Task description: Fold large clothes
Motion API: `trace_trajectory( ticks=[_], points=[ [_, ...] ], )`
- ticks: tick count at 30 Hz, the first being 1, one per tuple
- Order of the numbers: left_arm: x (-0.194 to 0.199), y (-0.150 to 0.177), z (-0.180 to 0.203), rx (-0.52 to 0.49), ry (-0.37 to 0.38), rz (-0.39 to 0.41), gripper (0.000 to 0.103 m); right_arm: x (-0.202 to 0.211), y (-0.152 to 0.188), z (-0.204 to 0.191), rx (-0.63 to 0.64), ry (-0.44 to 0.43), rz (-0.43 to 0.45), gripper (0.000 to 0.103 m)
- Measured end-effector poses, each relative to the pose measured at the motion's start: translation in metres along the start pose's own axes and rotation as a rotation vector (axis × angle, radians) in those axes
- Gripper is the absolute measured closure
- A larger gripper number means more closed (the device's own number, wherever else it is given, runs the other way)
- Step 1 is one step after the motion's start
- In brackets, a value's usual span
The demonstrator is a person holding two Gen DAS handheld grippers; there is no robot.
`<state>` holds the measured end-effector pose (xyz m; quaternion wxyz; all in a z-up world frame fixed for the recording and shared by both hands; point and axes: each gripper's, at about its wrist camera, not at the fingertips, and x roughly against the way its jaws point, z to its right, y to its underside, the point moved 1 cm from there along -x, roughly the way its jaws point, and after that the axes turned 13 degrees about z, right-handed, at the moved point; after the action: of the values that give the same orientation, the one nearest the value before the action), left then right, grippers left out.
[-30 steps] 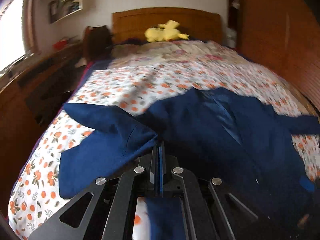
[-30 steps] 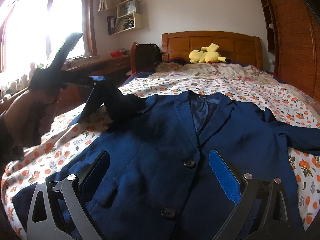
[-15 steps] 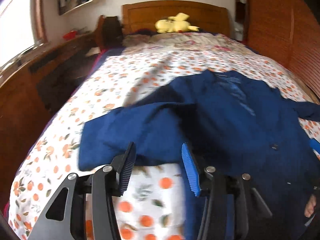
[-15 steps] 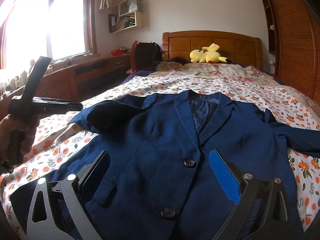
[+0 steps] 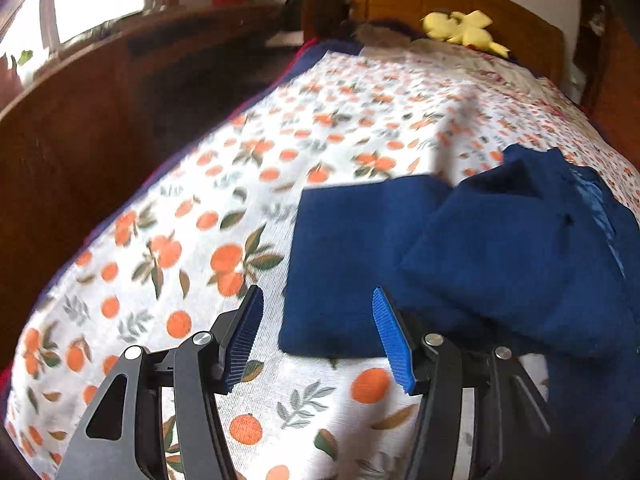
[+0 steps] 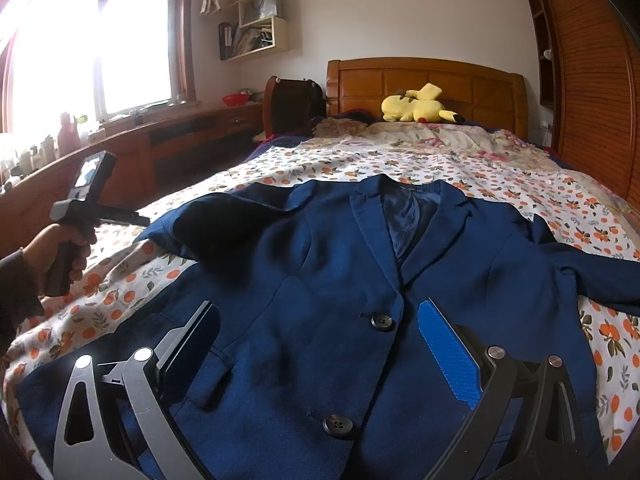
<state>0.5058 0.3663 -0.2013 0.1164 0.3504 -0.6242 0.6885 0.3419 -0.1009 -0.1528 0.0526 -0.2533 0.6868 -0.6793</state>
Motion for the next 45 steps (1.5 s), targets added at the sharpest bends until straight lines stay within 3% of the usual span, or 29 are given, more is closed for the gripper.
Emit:
trace_trajectory(
  ticks=[6,7,8,10,17,25,32,38,45],
  points=[
    [-0.023,0.014,-0.007,0.07,0.016,-0.073,0.047,0.0,0.0,-0.001,0.007,0.009,-0.005,0.007],
    [-0.024,0.015,-0.005,0.084,0.032,-0.076,0.063,0.0,0.001,-0.001,0.012,0.013,-0.006,0.007],
    [-0.025,0.015,-0.003,0.094,0.047,-0.084,0.068,0.001,0.001,-0.002,0.017,0.017,-0.006,0.007],
    [-0.022,0.013,0.0,0.082,0.032,-0.087,0.092,0.004,0.0,-0.002,0.024,0.02,-0.008,0.007],
    [0.054,-0.01,0.041,-0.045,0.026,0.094,0.094,0.028,-0.01,0.0,0.032,0.027,0.012,0.007],
    [0.158,-0.02,0.129,-0.145,0.176,0.218,0.094,0.075,-0.017,0.02,0.013,0.075,0.038,0.007],
    [0.23,0.005,0.205,-0.228,0.303,0.281,0.095,0.103,-0.018,0.039,-0.014,0.101,0.052,0.007],
    [0.271,0.038,0.245,-0.255,0.392,0.289,0.095,0.109,-0.017,0.045,-0.01,0.09,0.059,0.007],
    [0.286,0.08,0.251,-0.272,0.389,0.29,0.094,0.1,-0.012,0.053,-0.021,0.077,0.042,0.007]
  ],
)
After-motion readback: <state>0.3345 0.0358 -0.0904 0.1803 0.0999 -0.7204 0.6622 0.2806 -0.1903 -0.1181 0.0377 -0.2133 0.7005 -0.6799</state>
